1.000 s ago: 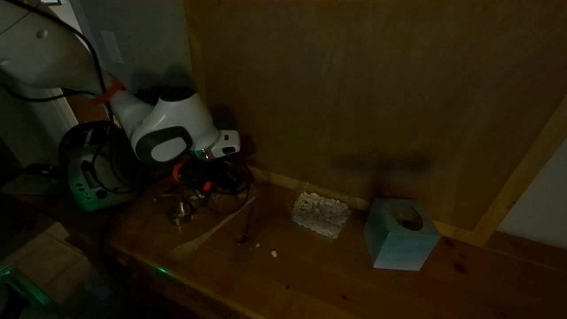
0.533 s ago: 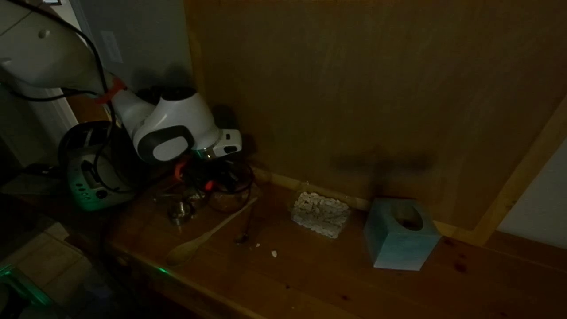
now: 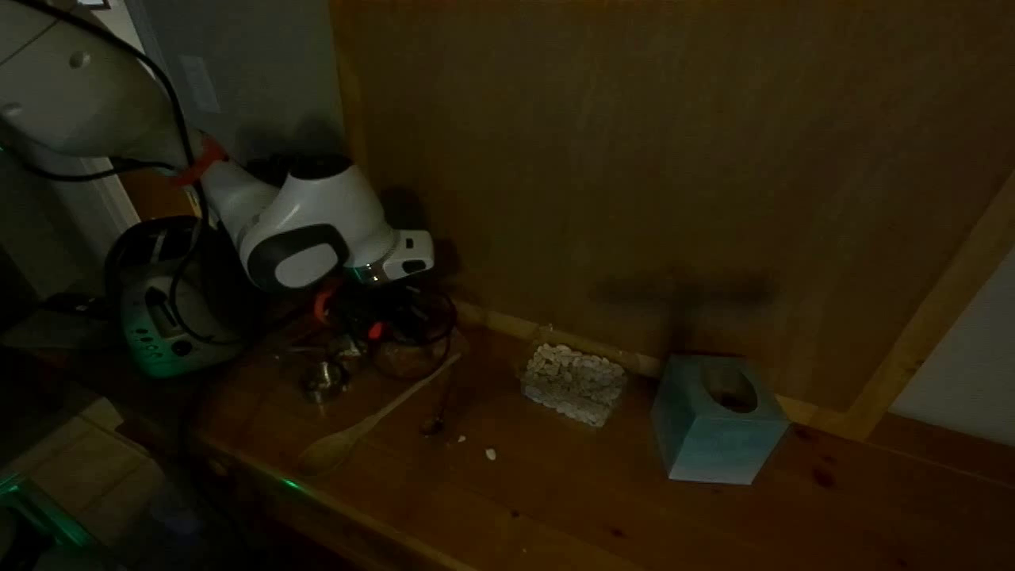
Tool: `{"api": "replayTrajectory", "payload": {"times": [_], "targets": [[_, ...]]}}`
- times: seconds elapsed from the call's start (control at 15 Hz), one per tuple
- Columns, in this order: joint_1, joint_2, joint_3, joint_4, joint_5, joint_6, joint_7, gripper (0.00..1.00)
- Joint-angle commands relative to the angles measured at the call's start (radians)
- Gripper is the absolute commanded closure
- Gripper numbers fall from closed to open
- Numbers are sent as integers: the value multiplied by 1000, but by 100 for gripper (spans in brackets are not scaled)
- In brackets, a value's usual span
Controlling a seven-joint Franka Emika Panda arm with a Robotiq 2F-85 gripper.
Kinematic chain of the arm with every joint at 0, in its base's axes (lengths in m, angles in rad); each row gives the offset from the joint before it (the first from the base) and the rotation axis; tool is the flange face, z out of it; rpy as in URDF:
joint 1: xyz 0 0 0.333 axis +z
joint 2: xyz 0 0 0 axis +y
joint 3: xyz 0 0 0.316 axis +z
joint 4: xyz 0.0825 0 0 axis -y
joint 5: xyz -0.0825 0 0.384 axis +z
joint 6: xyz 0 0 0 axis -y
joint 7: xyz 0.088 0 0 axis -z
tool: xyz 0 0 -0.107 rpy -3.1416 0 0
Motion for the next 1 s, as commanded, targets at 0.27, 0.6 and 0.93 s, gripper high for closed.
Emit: {"api": "replayTrajectory", "payload": {"times": [0.27, 0.6, 0.93], "targets": [[-3, 39, -8, 24, -1, 41, 10, 9], [-1, 69, -19, 30, -6, 46, 16, 0], [5, 76, -23, 30, -9, 64, 18, 18]]}}
